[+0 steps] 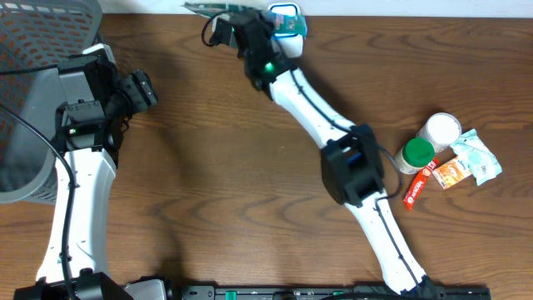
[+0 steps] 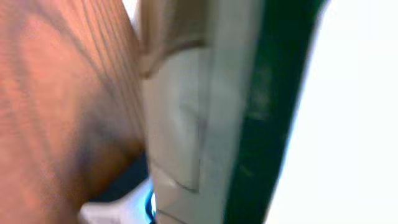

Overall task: Scan the item barcode
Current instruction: 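Carry the gloves pack right and lower it onto the table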

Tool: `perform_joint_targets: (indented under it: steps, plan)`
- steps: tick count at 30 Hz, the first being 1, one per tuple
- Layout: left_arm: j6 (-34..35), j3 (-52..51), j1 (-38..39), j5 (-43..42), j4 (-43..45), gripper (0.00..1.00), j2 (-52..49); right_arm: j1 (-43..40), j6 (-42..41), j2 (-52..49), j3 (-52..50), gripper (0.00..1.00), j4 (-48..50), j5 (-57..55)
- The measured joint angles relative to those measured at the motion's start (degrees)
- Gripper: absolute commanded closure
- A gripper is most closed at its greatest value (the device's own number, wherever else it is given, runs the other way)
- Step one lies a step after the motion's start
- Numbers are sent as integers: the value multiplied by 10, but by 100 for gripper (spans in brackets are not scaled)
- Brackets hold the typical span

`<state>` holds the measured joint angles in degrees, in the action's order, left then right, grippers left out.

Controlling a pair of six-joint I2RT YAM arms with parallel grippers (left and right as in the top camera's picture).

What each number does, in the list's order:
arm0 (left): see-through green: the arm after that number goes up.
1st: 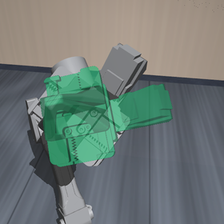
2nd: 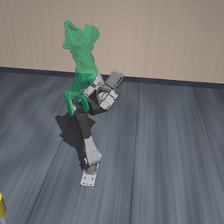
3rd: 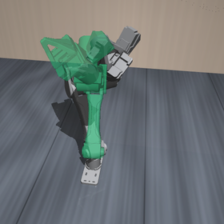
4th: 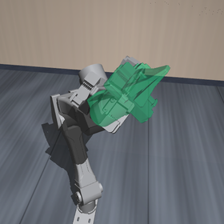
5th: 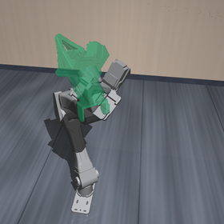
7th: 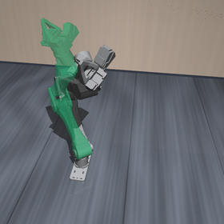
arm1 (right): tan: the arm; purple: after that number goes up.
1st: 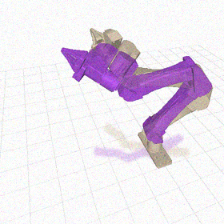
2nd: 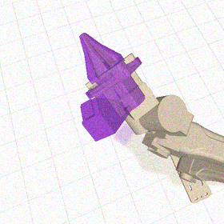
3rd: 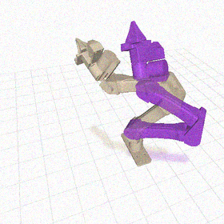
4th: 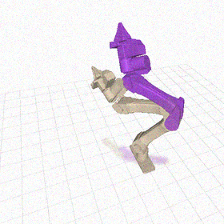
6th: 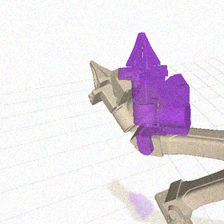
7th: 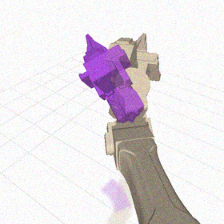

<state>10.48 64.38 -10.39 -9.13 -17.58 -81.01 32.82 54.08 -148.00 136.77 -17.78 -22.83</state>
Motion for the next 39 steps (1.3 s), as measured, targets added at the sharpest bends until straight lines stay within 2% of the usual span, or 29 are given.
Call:
perform_joint_targets:
  steps: [2,7,12,17,20,24,28,39]
  plan:
    - [0,0,0,0,0,14,0,-7,-50,50,-1,99,-55,26]
    - [0,0,0,0,0,14,0,-37,-212,213,2,99,-270,120]
    - [0,0,0,0,0,14,0,-106,-357,341,17,99,-487,240]
    - [0,0,0,0,0,14,0,-176,-432,365,16,99,-666,338]
    - [0,0,0,0,0,14,0,-201,-450,353,-5,99,-727,380]
    - [0,0,0,0,0,14,0,-219,-464,345,-86,99,-748,414]
    - [0,0,0,0,0,14,0,-220,-473,342,-199,99,-709,424]
    - [0,0,0,0,0,14,0,-244,-607,340,-460,99,-481,337]
